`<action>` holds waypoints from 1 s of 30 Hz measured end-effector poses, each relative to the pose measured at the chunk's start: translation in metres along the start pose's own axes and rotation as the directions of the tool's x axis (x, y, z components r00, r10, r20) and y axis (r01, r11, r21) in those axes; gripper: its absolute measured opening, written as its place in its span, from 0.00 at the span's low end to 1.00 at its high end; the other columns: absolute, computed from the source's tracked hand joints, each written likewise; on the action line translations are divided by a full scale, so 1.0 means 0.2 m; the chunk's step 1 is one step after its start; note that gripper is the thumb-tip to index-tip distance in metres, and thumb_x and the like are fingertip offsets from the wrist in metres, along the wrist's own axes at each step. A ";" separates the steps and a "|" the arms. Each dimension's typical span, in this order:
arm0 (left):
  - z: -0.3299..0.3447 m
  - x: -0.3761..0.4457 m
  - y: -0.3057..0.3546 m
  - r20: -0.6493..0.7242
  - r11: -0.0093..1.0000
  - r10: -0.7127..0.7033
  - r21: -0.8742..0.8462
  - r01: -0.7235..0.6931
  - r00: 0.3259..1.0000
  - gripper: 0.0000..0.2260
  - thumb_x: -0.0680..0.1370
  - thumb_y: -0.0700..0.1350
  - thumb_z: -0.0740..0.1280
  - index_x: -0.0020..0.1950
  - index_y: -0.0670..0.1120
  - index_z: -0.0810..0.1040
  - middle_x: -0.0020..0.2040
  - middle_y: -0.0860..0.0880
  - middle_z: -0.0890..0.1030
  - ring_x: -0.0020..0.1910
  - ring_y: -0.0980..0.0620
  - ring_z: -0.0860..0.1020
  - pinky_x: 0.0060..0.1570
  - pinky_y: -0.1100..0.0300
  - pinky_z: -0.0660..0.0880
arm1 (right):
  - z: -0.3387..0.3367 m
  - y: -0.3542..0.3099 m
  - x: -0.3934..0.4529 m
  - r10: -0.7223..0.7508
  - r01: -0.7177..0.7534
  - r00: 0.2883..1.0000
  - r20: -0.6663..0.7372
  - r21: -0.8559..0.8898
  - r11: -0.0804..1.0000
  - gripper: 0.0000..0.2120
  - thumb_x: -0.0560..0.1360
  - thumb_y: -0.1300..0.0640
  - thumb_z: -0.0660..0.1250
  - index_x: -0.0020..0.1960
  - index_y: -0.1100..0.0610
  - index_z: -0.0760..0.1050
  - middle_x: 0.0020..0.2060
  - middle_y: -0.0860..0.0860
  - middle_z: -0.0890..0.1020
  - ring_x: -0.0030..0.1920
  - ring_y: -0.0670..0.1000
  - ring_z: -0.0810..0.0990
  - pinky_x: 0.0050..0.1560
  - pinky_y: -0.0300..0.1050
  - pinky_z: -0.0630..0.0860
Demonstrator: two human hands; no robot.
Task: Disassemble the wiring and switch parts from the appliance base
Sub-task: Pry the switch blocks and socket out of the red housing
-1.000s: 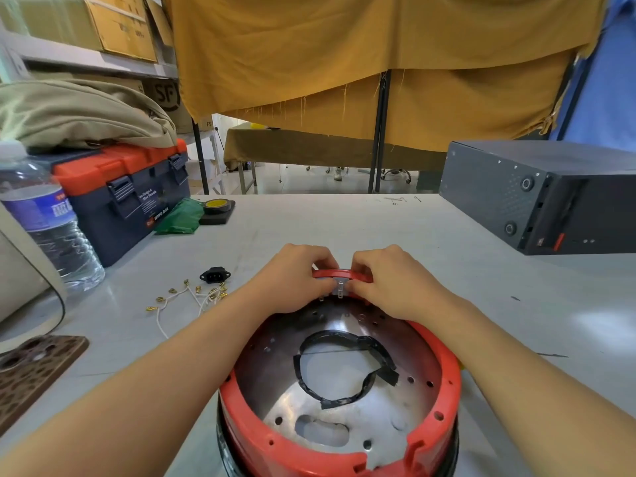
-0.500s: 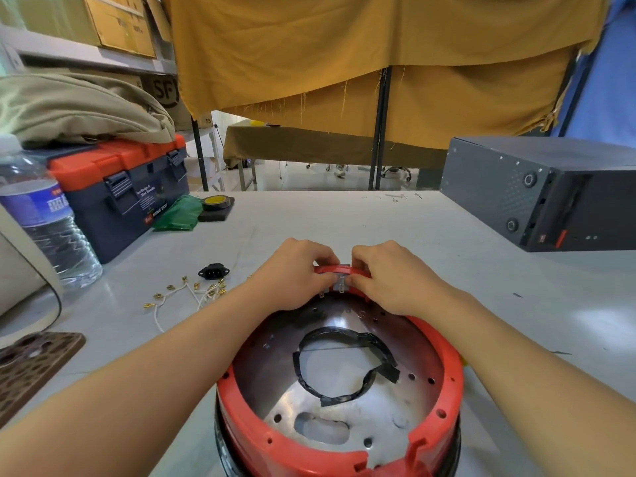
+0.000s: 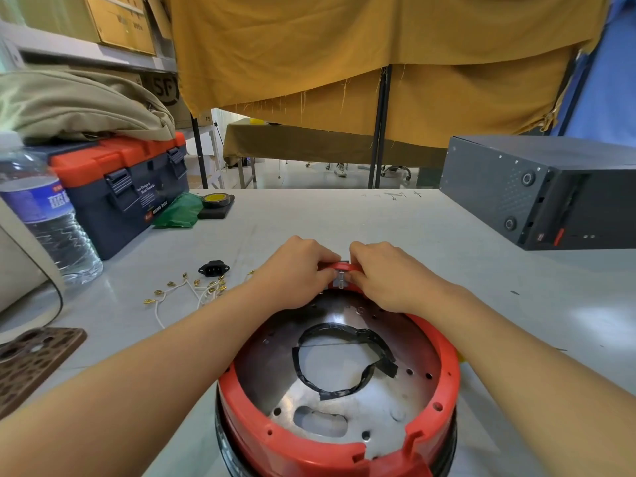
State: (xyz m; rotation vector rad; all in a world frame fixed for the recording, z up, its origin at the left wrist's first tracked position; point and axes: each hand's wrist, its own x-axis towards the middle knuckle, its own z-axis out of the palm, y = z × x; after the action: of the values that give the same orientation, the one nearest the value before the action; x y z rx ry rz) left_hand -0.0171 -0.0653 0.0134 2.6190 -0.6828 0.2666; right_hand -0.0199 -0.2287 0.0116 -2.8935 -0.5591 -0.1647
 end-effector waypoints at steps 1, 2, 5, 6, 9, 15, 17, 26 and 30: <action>0.00 0.00 0.00 0.002 1.000 0.001 0.006 -0.001 1.000 0.11 0.78 0.43 0.62 0.52 0.44 0.83 0.43 0.45 0.84 0.43 0.47 0.78 0.47 0.49 0.75 | 0.00 0.00 0.00 -0.002 0.002 1.000 0.001 0.000 1.000 0.09 0.80 0.52 0.58 0.45 0.54 0.62 0.41 0.52 0.69 0.41 0.57 0.71 0.40 0.51 0.70; 0.00 0.00 0.00 0.003 1.000 0.002 0.011 -0.002 1.000 0.11 0.78 0.43 0.62 0.52 0.44 0.83 0.43 0.45 0.83 0.42 0.47 0.78 0.47 0.49 0.75 | 0.00 0.00 0.00 -0.004 0.004 1.000 0.002 0.000 1.000 0.09 0.80 0.52 0.58 0.45 0.54 0.62 0.40 0.51 0.69 0.41 0.57 0.71 0.39 0.50 0.69; 0.01 0.00 0.01 -0.003 1.000 0.001 0.014 -0.001 1.000 0.11 0.77 0.43 0.61 0.52 0.45 0.82 0.44 0.45 0.83 0.43 0.47 0.78 0.47 0.49 0.75 | 0.00 0.00 0.00 -0.010 0.010 1.000 0.002 0.004 1.000 0.09 0.80 0.53 0.58 0.45 0.54 0.61 0.40 0.51 0.69 0.41 0.57 0.71 0.39 0.50 0.68; 0.01 0.00 0.01 -0.007 1.000 -0.002 0.012 0.002 1.000 0.11 0.77 0.43 0.62 0.53 0.46 0.82 0.46 0.46 0.83 0.44 0.47 0.78 0.48 0.50 0.75 | 0.00 0.00 0.00 -0.009 0.009 1.000 -0.001 0.006 1.000 0.09 0.80 0.53 0.58 0.45 0.54 0.62 0.41 0.51 0.69 0.41 0.57 0.71 0.39 0.50 0.68; 0.01 0.00 0.01 -0.028 1.000 -0.030 -0.011 0.030 0.999 0.11 0.75 0.43 0.64 0.56 0.47 0.81 0.50 0.47 0.83 0.48 0.48 0.78 0.51 0.53 0.75 | 0.00 -0.01 -0.01 0.002 -0.002 1.000 -0.018 0.024 1.000 0.07 0.79 0.53 0.59 0.45 0.55 0.64 0.42 0.53 0.71 0.43 0.58 0.73 0.40 0.50 0.70; 0.02 0.00 -0.02 -0.079 0.994 -0.089 -0.072 0.083 0.993 0.06 0.73 0.45 0.69 0.46 0.46 0.75 0.42 0.47 0.80 0.41 0.49 0.77 0.40 0.57 0.74 | -0.01 -0.01 -0.03 0.024 -0.024 0.998 -0.059 0.000 1.000 0.08 0.78 0.51 0.60 0.48 0.56 0.71 0.39 0.52 0.72 0.40 0.57 0.73 0.38 0.47 0.67; 0.02 0.00 -0.02 -0.072 0.995 -0.073 -0.066 0.069 0.995 0.04 0.73 0.44 0.68 0.45 0.46 0.74 0.41 0.47 0.79 0.41 0.49 0.77 0.40 0.57 0.74 | -0.01 -0.01 -0.03 0.020 -0.020 0.998 -0.063 -0.003 1.000 0.09 0.78 0.51 0.60 0.50 0.56 0.74 0.41 0.53 0.74 0.42 0.58 0.75 0.38 0.47 0.68; 0.02 0.01 -0.01 -0.062 1.000 -0.007 -0.022 0.006 0.998 0.03 0.74 0.42 0.66 0.46 0.45 0.73 0.38 0.47 0.78 0.39 0.47 0.76 0.38 0.57 0.71 | -0.02 -0.01 -0.03 0.022 -0.019 0.998 -0.059 0.052 0.998 0.09 0.78 0.52 0.62 0.50 0.56 0.77 0.43 0.57 0.79 0.44 0.60 0.77 0.45 0.54 0.76; 0.03 0.01 -0.01 -0.071 1.000 -0.002 0.018 0.003 0.998 0.04 0.75 0.42 0.65 0.44 0.48 0.70 0.34 0.52 0.72 0.37 0.48 0.72 0.33 0.60 0.64 | -0.03 -0.02 -0.03 0.025 -0.021 0.997 -0.073 0.058 0.998 0.09 0.78 0.52 0.63 0.50 0.57 0.78 0.41 0.56 0.77 0.43 0.59 0.77 0.44 0.52 0.76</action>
State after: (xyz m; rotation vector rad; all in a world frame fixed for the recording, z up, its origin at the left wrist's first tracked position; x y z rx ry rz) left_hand -0.0143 -0.0671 0.0085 2.6142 -0.6560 0.3645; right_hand -0.0273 -0.2284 0.0165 -2.8239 -0.5084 -0.2470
